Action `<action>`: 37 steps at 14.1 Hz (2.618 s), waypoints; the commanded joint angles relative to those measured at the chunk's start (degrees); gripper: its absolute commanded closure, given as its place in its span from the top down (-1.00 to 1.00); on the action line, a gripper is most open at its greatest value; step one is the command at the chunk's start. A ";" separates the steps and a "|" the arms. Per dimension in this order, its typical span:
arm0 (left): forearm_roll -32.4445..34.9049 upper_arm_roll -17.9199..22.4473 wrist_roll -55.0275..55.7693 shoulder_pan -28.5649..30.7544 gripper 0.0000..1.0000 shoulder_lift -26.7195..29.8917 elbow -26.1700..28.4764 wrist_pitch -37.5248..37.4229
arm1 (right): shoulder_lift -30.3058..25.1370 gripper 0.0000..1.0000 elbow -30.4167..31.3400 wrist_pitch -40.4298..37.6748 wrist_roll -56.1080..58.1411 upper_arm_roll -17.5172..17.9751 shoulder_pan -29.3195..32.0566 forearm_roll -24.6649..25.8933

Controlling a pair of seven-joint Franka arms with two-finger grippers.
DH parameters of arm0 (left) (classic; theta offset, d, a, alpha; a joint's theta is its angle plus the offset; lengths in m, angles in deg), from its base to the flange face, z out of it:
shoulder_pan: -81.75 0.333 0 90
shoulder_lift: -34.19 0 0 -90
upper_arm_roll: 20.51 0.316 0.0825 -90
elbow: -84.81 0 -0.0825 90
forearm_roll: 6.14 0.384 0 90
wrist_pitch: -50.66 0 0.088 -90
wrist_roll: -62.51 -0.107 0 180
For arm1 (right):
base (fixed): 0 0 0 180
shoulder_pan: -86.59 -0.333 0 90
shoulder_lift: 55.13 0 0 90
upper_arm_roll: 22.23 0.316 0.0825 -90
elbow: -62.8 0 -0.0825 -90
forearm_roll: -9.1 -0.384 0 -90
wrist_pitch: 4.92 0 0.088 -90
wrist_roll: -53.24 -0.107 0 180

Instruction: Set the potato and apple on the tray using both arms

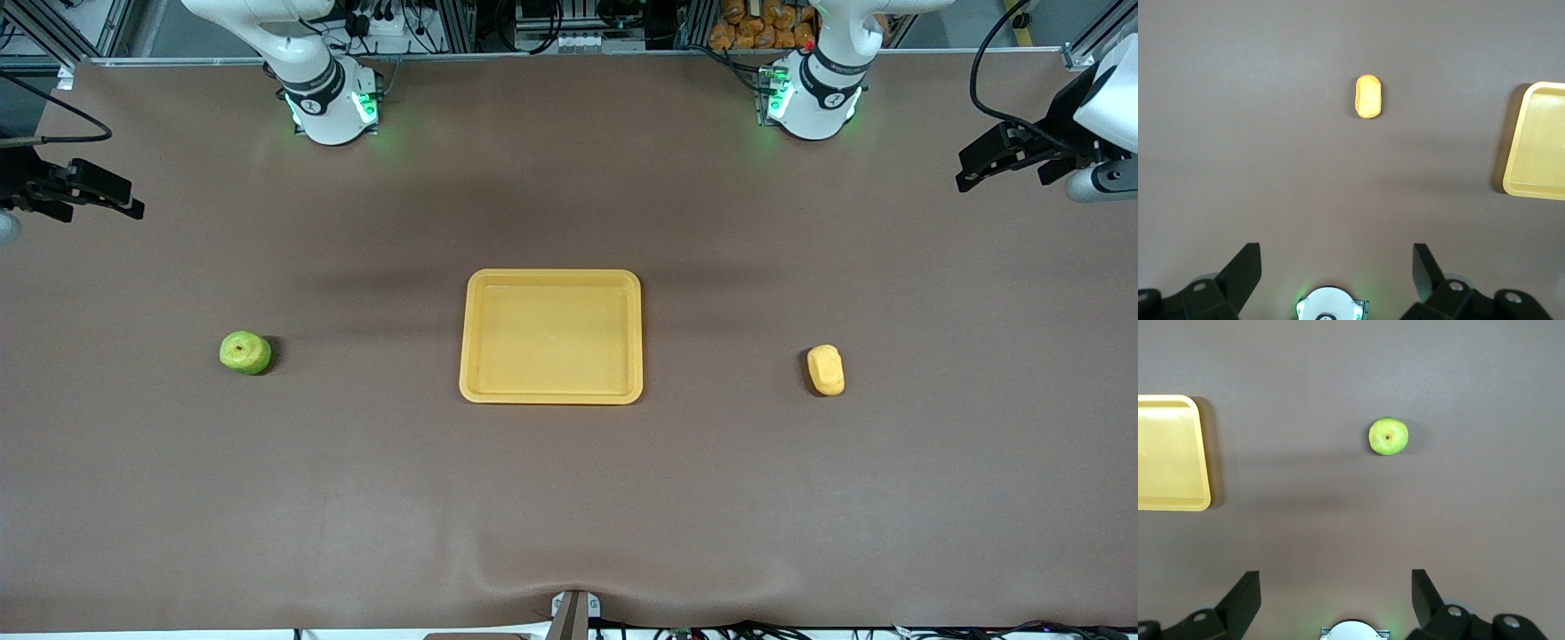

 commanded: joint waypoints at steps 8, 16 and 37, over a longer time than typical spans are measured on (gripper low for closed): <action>-0.06 -0.28 0.93 -0.07 1.00 -2.02 -2.57 -1.93 | -1.11 1.00 1.01 -0.11 -0.12 0.21 -0.26 0.90; -0.24 -0.81 0.50 0.02 1.00 -5.18 -1.96 -2.38 | 3.36 1.00 -2.22 -0.02 -0.12 0.04 -0.35 1.16; 2.40 -1.16 1.20 -0.33 1.00 -10.55 7.69 12.64 | 17.26 1.00 11.71 39.32 3.49 -0.05 8.44 3.88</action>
